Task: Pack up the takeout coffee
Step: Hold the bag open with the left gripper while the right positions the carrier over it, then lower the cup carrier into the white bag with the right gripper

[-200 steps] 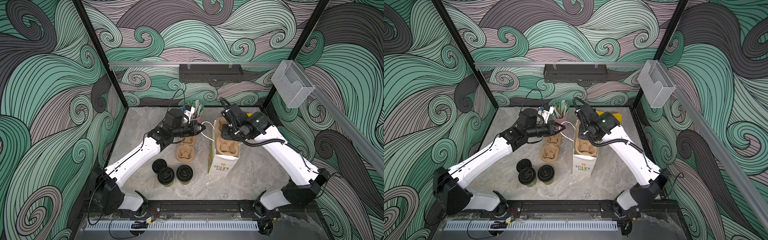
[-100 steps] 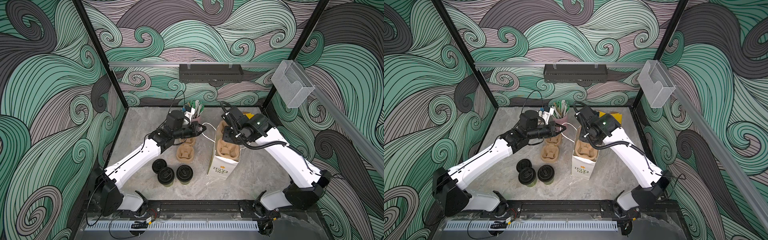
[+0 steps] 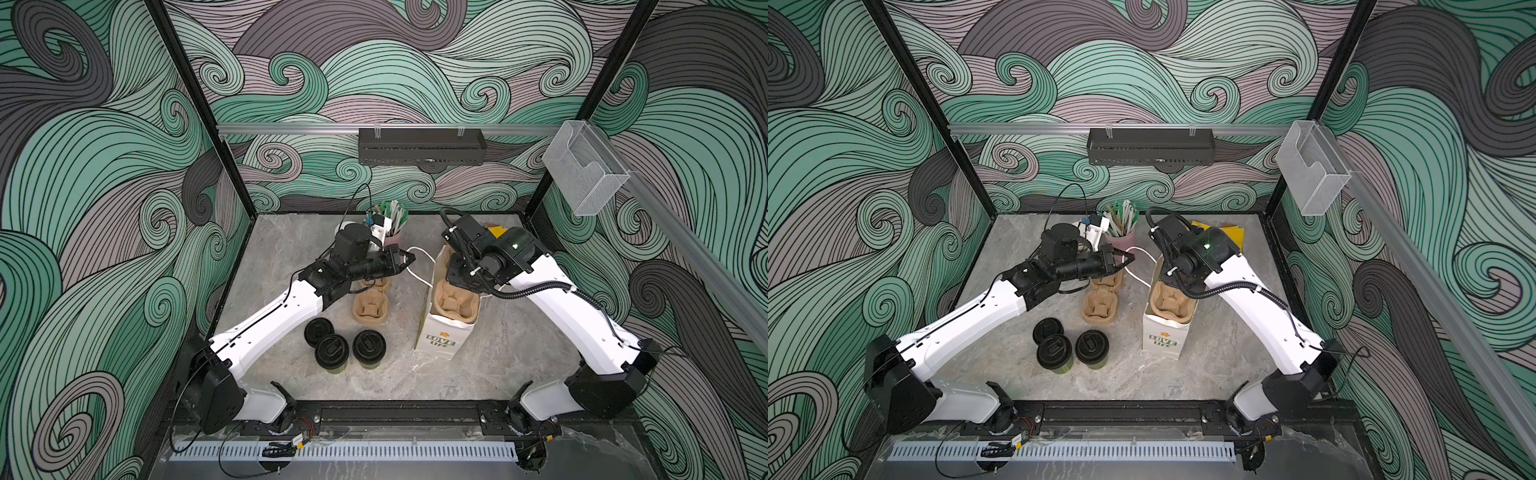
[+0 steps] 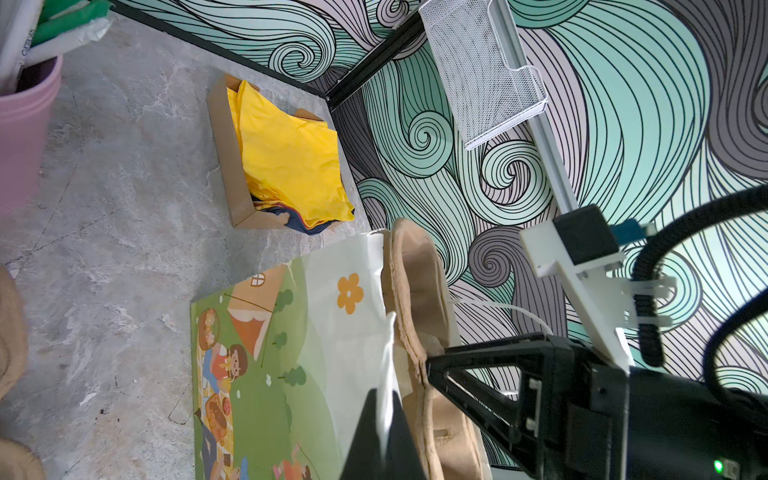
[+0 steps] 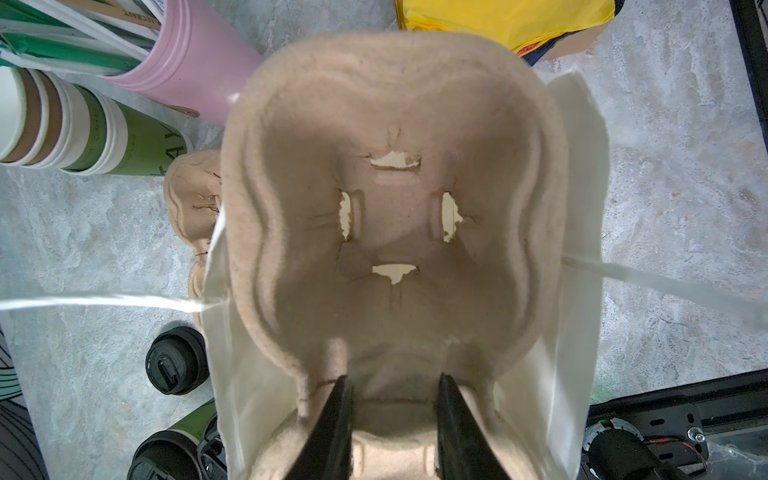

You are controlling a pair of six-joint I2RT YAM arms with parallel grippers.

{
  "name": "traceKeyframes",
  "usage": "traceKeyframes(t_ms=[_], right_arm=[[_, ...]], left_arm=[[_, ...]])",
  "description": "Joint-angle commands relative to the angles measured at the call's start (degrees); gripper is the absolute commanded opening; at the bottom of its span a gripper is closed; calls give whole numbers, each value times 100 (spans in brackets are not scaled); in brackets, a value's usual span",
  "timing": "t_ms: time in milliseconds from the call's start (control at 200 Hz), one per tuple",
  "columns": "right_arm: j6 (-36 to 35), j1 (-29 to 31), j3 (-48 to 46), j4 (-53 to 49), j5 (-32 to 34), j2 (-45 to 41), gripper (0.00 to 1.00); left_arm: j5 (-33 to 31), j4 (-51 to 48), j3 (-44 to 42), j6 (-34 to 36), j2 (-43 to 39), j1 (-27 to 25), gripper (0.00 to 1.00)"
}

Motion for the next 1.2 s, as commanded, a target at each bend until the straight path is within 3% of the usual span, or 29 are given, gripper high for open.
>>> traceKeyframes(t_ms=[0, 1196], right_arm=[[214, 28, -39, -247, -41, 151, 27], [586, 541, 419, -478, -83, -59, 25]], left_arm=[[-69, 124, 107, -4, -107, -72, 0], [-95, 145, 200, 25, 130, -111, 0]])
